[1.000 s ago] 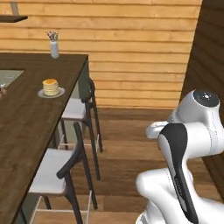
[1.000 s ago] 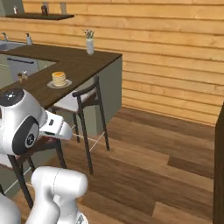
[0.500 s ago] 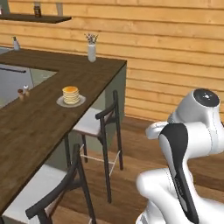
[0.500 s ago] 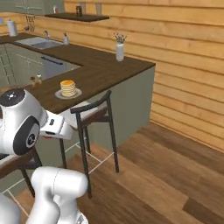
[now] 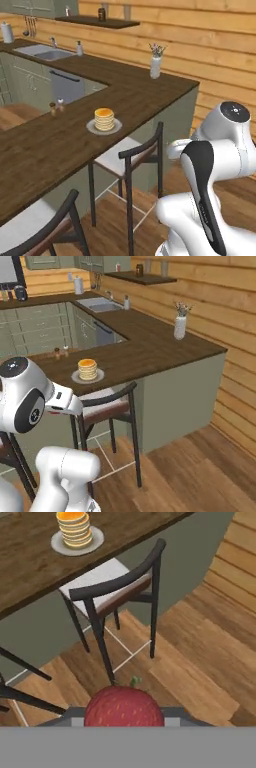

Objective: Take the strawberry from the fridge and place it on top of the pancake, located on the dining counter.

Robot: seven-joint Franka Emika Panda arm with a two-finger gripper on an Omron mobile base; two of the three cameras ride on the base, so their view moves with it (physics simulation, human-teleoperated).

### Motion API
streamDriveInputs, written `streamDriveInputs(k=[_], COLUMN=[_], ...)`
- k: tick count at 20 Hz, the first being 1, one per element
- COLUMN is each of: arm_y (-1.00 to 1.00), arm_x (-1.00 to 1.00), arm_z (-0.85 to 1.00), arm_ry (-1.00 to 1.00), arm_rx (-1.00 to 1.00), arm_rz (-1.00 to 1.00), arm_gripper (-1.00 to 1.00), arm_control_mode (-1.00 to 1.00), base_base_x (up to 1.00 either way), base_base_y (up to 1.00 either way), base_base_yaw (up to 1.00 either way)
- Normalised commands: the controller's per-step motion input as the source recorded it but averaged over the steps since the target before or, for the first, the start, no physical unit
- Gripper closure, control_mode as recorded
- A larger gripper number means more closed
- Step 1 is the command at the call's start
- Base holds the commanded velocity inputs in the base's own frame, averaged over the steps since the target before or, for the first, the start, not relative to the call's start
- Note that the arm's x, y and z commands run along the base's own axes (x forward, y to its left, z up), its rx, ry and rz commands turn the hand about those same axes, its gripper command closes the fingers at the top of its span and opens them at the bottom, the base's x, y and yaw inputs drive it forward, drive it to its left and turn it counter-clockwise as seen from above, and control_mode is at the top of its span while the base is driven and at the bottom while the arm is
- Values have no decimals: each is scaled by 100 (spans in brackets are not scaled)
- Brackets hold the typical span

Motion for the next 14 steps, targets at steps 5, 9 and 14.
streamDriveInputs(k=[5, 9, 14], arm_y=[0, 0, 0], arm_x=[0, 0, 0], arm_z=[0, 0, 0], arm_ry=[0, 0, 0], arm_rx=[0, 0, 0], arm_rz=[0, 0, 0], arm_gripper=[100, 100, 100], arm_control_mode=[100, 100, 100], base_base_x=[91, 87, 70], base_base_y=[-75, -73, -33], base_base_yaw=[66, 65, 49])
